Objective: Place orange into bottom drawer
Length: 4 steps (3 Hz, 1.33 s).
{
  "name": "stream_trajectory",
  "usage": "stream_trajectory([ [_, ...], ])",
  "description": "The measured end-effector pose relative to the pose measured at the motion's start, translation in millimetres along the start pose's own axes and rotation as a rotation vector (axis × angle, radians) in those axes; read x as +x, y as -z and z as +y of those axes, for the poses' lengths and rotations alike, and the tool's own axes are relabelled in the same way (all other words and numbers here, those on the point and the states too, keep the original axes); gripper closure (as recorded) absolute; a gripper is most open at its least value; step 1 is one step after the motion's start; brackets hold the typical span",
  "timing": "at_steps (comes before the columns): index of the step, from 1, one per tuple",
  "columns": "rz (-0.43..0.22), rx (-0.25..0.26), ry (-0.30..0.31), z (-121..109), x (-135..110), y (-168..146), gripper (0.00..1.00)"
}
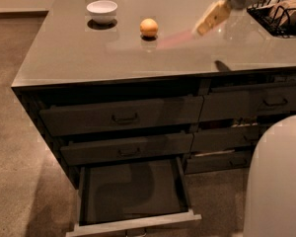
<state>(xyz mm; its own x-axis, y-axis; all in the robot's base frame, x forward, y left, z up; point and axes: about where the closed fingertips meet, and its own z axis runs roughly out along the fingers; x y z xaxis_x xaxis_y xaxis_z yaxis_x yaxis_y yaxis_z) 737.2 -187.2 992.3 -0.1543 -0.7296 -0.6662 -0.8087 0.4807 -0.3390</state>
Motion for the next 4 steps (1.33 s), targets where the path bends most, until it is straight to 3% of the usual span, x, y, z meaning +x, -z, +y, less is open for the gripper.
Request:
stream_trajectory([
  [1,-0.033,0.05,0.003,-13.4,-11.8,3.1,0.0],
  [2,-0.028,0.038,0.001,-10.6,-9.8,0.6,0.0],
  [3,-0.152,0.059,-0.058,-29.7,-24.1,-23.5,0.0],
  [4,-0.281,0.07,-0.162,-48.8,-38.0,-70.4,0.0],
])
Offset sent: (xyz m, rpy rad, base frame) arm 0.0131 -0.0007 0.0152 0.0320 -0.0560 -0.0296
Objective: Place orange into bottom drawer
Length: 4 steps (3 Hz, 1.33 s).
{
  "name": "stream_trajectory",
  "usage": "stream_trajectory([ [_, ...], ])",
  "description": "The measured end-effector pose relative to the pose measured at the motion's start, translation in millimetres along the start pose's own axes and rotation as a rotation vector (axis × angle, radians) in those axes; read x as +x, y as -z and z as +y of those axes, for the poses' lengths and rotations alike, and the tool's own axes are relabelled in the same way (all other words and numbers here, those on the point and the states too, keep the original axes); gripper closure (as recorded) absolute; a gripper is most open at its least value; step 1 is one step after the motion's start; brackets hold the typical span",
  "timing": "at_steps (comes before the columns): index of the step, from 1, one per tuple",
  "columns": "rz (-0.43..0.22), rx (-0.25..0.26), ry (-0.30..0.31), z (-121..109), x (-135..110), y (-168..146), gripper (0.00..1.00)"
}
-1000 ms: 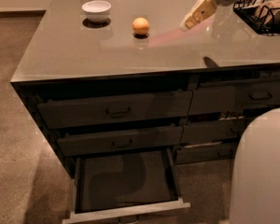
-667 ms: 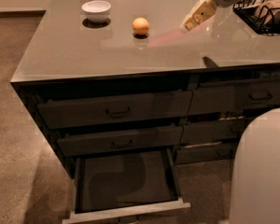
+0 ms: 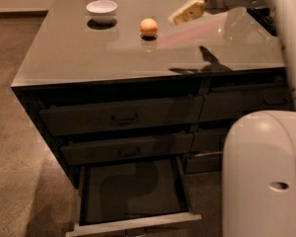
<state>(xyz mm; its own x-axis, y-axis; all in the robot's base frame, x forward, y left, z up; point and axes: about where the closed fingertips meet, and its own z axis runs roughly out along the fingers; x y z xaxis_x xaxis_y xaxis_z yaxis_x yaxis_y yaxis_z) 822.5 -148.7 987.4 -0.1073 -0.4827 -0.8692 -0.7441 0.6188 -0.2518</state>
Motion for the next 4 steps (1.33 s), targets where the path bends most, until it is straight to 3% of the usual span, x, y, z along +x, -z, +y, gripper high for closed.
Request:
stream_trajectory([
  [1,-0.085,0.073,-0.18,-19.9,3.0,-62.8,0.0],
  [2,-0.135,0.161,-0.321,-31.5,9.3,-125.0,0.0],
  [3,-0.141,0.18,-0.365,-25.9,16.9,-162.1,0.03],
  [4,-0.13,0.168,-0.367,-16.6,23.1,-181.0,0.26],
])
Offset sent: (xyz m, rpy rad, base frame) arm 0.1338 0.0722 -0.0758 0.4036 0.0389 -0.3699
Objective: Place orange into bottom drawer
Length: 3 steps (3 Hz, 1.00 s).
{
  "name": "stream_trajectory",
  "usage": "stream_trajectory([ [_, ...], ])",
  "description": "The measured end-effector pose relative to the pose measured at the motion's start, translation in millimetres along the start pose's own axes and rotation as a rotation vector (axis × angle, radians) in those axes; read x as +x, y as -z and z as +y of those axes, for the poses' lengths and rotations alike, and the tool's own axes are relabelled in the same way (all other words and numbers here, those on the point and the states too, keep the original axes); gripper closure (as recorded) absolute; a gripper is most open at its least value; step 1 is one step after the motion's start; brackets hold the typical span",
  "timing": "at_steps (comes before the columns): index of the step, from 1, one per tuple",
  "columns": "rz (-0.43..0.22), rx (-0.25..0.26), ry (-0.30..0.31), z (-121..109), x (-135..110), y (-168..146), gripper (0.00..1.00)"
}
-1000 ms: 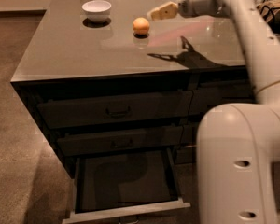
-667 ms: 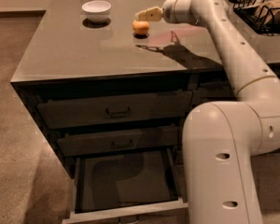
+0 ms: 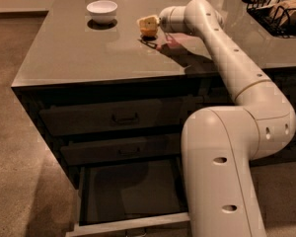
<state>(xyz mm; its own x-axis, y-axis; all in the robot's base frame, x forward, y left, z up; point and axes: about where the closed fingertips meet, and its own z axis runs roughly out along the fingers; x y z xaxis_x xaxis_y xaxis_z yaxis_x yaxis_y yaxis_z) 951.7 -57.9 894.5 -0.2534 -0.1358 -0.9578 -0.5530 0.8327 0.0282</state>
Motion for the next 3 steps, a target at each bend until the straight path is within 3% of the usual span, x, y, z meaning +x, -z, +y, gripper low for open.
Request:
stream_trajectory([
  [1,0.018,-0.039,0.008,13.5,10.6,-12.6,0.5],
  [2,-0.016,-0.121,0.011,18.8,8.4,-5.2,0.8],
  [3,-0.109,-0.19,0.017,15.7,-12.9,18.7,1.0],
])
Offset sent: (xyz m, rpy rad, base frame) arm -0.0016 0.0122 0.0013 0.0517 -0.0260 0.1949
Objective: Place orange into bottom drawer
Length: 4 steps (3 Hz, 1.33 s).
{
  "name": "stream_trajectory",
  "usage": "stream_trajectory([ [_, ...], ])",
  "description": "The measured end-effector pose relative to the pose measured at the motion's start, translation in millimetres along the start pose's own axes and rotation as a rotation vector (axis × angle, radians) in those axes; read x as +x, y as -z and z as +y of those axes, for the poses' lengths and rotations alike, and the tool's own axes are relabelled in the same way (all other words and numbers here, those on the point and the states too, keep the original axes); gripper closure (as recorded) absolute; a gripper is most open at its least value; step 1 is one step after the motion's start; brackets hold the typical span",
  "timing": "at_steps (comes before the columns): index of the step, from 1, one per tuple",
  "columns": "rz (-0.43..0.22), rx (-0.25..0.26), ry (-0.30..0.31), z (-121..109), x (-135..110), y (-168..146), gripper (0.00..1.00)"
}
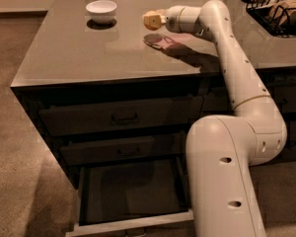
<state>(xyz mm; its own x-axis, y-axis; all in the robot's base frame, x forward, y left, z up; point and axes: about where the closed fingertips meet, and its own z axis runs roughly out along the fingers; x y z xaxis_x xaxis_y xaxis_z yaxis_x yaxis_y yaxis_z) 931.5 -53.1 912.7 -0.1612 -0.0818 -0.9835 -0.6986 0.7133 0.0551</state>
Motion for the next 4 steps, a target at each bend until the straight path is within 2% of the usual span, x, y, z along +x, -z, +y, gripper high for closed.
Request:
stream_trajectory([
  [1,-0.076,-0.038,0.059,-1.2,-36.0,46.9,1.0],
  [2,-0.098,-0.106,0.094,10.8,-50.8,94.1,1.0],
  [3,-0.088,-0.138,0.148,21.6,-46.6,143.4,1.0],
  [4,-0.026,-0.049,0.194,11.7,-38.5,224.0,1.0],
])
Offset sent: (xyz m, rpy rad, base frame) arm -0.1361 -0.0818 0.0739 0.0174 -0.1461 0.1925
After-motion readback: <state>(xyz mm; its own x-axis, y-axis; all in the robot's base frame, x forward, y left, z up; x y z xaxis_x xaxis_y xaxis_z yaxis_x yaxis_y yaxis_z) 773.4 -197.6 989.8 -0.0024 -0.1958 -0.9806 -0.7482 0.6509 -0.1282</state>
